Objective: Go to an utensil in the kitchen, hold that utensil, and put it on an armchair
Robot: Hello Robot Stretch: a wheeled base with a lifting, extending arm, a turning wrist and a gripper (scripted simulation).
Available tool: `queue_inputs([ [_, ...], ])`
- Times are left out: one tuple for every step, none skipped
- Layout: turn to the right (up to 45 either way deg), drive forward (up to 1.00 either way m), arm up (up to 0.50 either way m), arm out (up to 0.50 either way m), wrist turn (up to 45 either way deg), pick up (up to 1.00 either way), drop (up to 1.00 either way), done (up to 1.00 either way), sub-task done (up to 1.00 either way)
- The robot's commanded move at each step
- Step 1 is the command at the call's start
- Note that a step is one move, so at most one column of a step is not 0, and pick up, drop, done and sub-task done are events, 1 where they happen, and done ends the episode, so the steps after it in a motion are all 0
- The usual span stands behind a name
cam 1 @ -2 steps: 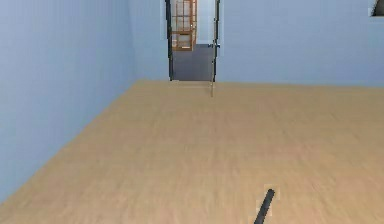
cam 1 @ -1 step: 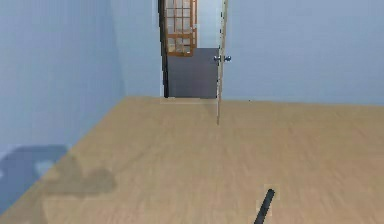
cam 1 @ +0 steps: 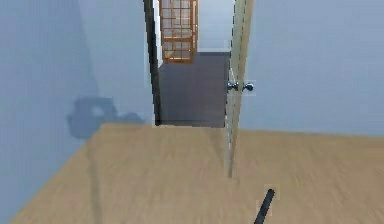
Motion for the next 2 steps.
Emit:
queue_inputs([
  [-3.0, 0.00, 0.00, 0.00, 0.0, 0.00, 0.00, 0.00, 0.00],
  [0.0, 1.00, 0.00, 0.00, 0.0, 0.00, 0.00, 0.00, 0.00],
])
